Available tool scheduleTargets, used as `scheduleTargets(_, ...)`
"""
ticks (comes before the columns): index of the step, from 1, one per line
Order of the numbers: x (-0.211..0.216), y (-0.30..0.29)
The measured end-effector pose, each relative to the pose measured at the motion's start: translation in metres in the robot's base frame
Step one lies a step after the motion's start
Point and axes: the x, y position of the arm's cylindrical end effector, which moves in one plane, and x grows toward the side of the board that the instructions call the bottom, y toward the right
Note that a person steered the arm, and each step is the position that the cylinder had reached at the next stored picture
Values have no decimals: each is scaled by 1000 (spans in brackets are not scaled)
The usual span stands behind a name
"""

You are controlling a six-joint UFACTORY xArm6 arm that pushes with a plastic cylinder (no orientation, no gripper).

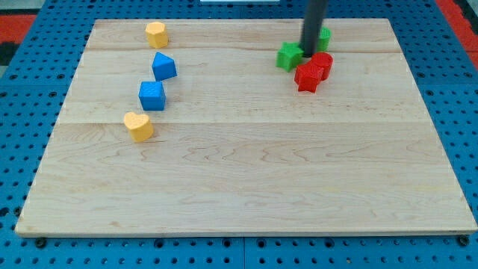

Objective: Push the green circle to the top of the green star

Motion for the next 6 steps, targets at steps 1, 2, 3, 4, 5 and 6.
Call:
scheduleTargets(1,-17,68)
scheduleTargets(2,-23,119)
scheduleTargets(3,-52,114)
scheduleTargets(4,-71,40)
scheduleTargets(5,-71,2)
scheduleTargets(6,-78,54)
